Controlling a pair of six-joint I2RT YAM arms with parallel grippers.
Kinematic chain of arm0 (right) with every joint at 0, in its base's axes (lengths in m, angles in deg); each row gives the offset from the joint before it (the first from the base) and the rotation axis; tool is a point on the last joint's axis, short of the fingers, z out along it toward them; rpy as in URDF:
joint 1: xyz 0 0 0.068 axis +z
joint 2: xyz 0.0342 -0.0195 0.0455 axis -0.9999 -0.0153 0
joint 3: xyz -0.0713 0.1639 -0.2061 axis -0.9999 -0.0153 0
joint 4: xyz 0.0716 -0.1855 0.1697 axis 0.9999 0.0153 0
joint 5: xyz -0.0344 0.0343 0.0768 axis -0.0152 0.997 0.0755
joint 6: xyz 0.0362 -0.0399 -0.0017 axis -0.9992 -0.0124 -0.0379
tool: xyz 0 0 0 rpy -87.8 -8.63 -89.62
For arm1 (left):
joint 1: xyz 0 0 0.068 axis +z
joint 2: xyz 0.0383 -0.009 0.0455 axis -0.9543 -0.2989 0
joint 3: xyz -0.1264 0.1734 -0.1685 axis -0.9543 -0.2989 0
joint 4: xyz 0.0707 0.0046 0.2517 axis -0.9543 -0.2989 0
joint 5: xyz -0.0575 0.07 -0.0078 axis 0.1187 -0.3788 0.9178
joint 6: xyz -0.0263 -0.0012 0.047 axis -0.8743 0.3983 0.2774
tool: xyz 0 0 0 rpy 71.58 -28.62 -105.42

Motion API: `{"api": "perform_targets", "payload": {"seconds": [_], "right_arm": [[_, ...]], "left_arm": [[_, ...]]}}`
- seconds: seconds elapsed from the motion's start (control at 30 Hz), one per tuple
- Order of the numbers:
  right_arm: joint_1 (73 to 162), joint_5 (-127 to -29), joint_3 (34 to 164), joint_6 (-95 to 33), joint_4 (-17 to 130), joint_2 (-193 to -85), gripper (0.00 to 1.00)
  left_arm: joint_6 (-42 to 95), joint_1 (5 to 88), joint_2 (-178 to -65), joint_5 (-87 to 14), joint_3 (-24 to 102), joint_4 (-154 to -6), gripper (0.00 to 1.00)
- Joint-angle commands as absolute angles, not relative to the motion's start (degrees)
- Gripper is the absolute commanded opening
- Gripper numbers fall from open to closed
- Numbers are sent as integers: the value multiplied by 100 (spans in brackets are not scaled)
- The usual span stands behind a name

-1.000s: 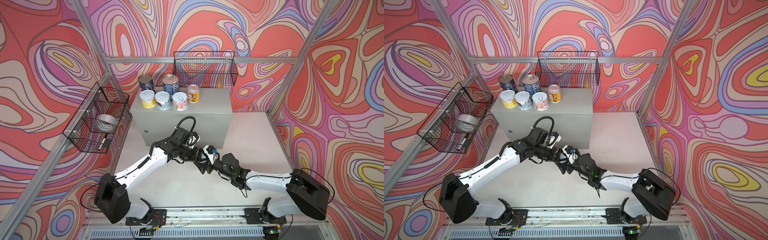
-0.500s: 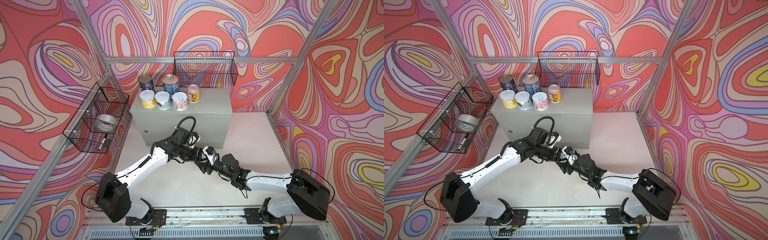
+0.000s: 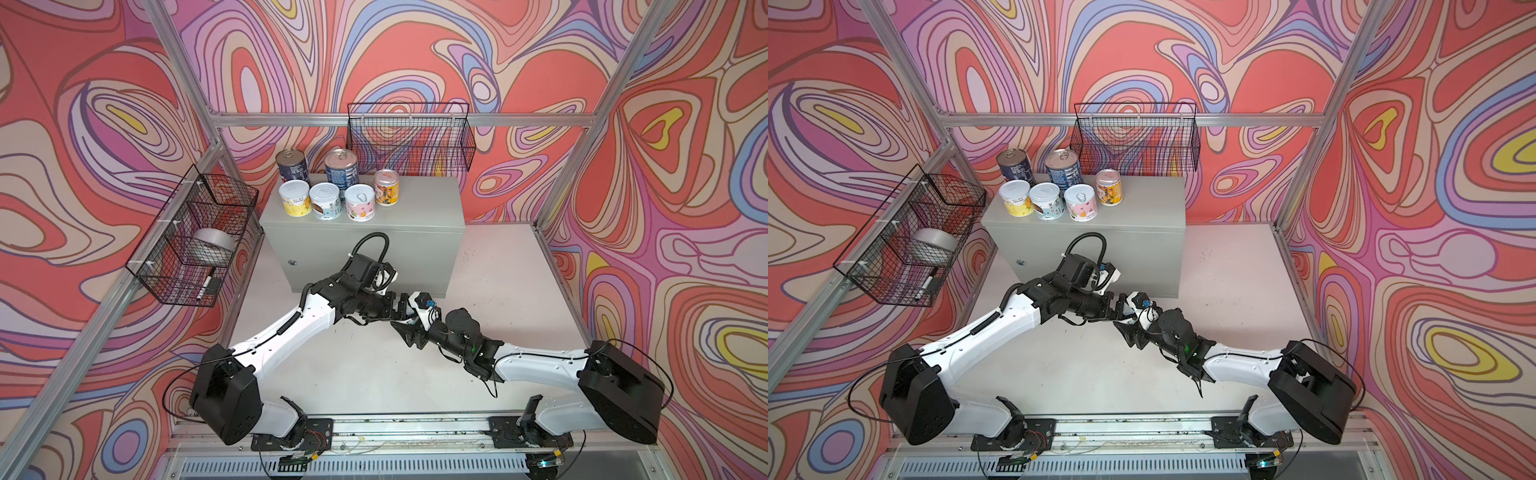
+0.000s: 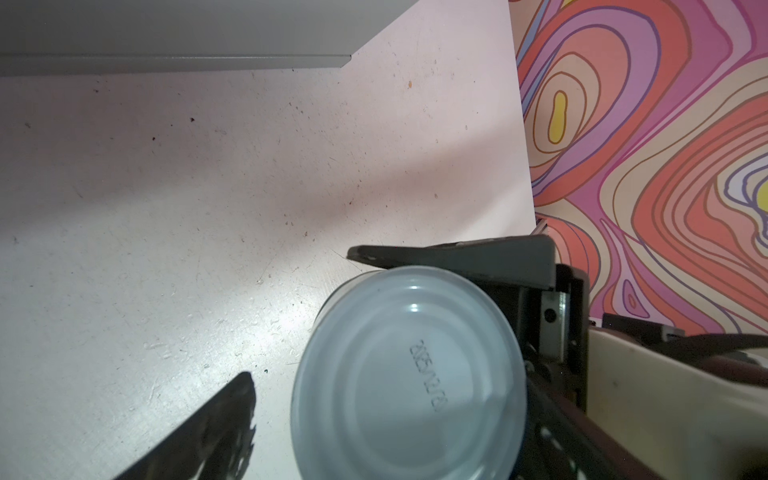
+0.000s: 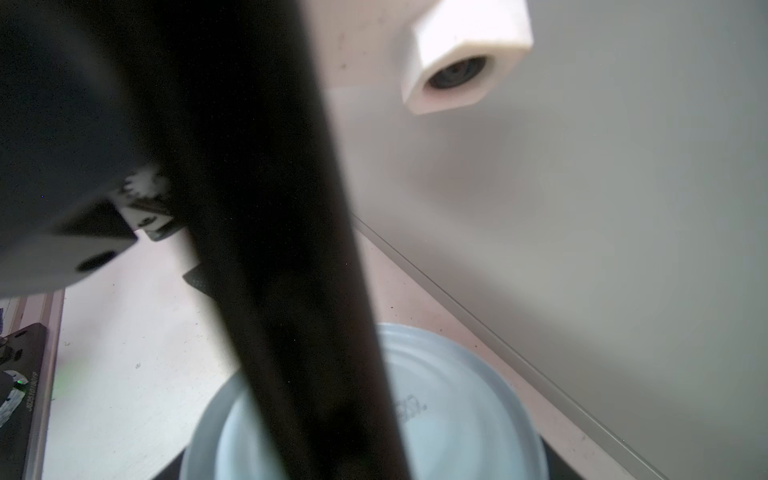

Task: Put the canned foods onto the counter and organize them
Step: 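Close the right gripper on the light blue can beside the left gripper, then open the left gripper and pull it back while the right gripper lifts the can, then carry the light blue can with the right gripper onto the grey cabinet top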

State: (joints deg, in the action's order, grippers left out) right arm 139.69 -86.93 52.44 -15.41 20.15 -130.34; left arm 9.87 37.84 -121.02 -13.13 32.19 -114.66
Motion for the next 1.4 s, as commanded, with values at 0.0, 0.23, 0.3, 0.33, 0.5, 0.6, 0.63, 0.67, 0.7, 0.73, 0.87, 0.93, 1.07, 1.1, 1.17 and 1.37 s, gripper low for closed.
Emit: {"api": "perform_targets", "payload": {"seconds": [0.0, 0.23, 0.3, 0.33, 0.5, 0.6, 0.63, 0.67, 0.7, 0.73, 0.87, 0.93, 1.07, 1.1, 1.17, 1.37], "right_arm": [[13973, -8740, 5207, -1563, 1759, -12825, 58], [13971, -8764, 5129, -1614, 1786, -12729, 58], [13968, -8798, 5096, -1622, 1814, -12669, 58], [13970, -8820, 5092, -1632, 1852, -12635, 58], [13974, -8896, 4974, -1747, 1887, -12413, 58], [13974, -8958, 4892, -1861, 1946, -12195, 58], [13967, -8972, 4879, -1899, 1999, -12101, 57], [13970, -8999, 4872, -1957, 2096, -11970, 58], [13967, -9021, 4872, -2018, 2208, -11823, 58], [13975, -9058, 4871, -2075, 2310, -11687, 58], [13973, -9257, 4994, -2211, 2999, -11027, 57], [13969, -9352, 5124, -2249, 3355, -10759, 57], [13974, -9576, 5362, -2347, 3824, -10312, 57], [13971, -9607, 5424, -2359, 3886, -10255, 57], [13968, -9756, 5620, -2361, 4046, -10212, 57], [13966, -10345, 6560, -2225, 4522, -10536, 57]], "left_arm": [[864, 3880, -12034, -1325, 3133, -11360, 100], [587, 4134, -11958, -1123, 2933, -11124, 100], [547, 4190, -11883, -1168, 2901, -11116, 100], [560, 4208, -11855, -1200, 2906, -11133, 100], [638, 4270, -11671, -1422, 2889, -11209, 100], [540, 4368, -11541, -1412, 2760, -11090, 100], [510, 4389, -11489, -1411, 2708, -11039, 100], [495, 4412, -11412, -1428, 2642, -10991, 100], [486, 4422, -11321, -1473, 2555, -10923, 100], [476, 4419, -11211, -1533, 2466, -10850, 100], [464, 4424, -10622, -2089, 1984, -10505, 100], [472, 4424, -10339, -2350, 1808, -10421, 100], [631, 4424, -9880, -2497, 1633, -10273, 100], [680, 4430, -9809, -2566, 1604, -10289, 100], [810, 4423, -9619, -2773, 1504, -10351, 100], [900, 4423, -9038, -3191, 1124, -10580, 100]]}}
